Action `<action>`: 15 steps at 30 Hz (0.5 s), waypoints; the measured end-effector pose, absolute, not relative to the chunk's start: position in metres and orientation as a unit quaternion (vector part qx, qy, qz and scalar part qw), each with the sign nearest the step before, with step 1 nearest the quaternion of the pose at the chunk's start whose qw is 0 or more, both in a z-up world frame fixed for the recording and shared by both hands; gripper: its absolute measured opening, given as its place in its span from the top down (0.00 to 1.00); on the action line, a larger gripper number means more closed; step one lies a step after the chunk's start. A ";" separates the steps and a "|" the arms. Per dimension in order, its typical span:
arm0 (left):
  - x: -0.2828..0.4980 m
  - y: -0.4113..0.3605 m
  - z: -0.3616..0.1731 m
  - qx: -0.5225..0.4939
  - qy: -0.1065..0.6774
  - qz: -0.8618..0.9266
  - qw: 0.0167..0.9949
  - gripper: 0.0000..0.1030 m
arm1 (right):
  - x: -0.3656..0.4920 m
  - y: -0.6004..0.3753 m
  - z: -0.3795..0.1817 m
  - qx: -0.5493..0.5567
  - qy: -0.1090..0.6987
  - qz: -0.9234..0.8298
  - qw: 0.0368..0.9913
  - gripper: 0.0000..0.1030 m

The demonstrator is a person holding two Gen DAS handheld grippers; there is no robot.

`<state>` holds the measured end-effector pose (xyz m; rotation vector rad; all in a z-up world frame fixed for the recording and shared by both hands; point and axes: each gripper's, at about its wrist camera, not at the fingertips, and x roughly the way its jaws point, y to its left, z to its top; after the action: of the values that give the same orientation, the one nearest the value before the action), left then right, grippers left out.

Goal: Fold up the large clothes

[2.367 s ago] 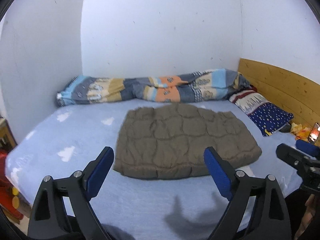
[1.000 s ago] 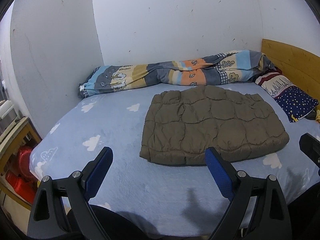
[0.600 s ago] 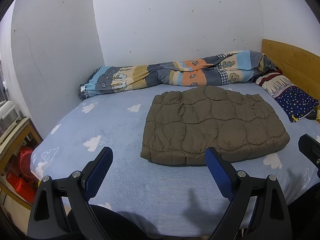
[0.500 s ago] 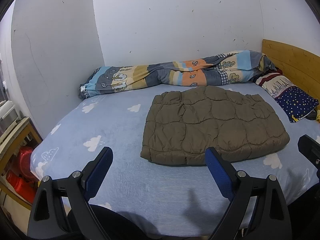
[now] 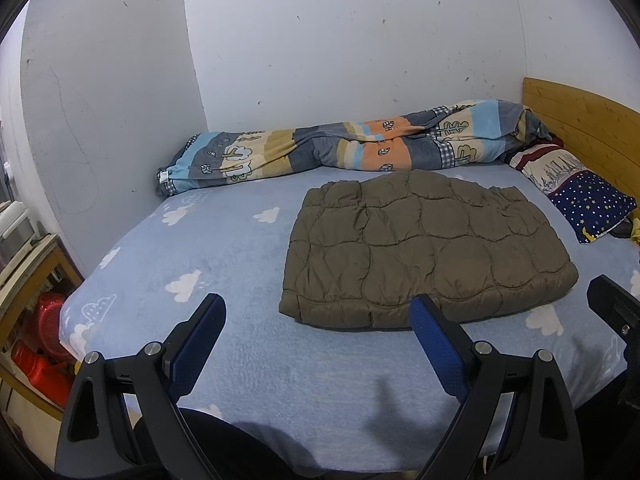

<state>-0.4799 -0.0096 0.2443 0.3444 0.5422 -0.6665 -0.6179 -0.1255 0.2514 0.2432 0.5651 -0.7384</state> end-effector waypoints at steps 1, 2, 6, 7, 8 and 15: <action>-0.480 -0.009 0.244 0.167 0.261 -0.322 0.895 0.10 | -0.617 -0.125 0.251 0.117 0.272 -0.356 0.886 0.00; -0.480 -0.009 0.244 0.167 0.260 -0.322 0.895 0.10 | -0.618 -0.126 0.251 0.115 0.273 -0.357 0.886 0.00; -0.479 -0.010 0.244 0.168 0.260 -0.322 0.895 0.10 | -0.621 -0.128 0.248 0.115 0.275 -0.355 0.886 0.00; -0.480 -0.010 0.244 0.168 0.260 -0.321 0.895 0.10 | -0.622 -0.128 0.248 0.115 0.276 -0.355 0.886 0.00; -0.480 -0.010 0.244 0.168 0.260 -0.322 0.895 0.10 | -0.621 -0.128 0.248 0.114 0.276 -0.355 0.886 0.00; -0.479 -0.010 0.243 0.169 0.259 -0.324 0.894 0.10 | -0.623 -0.130 0.247 0.115 0.277 -0.355 0.885 0.00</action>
<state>-0.4794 -0.0101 0.2434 0.3512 0.5375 -0.6710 -0.6229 -0.1299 0.2472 0.2397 0.5754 -0.7386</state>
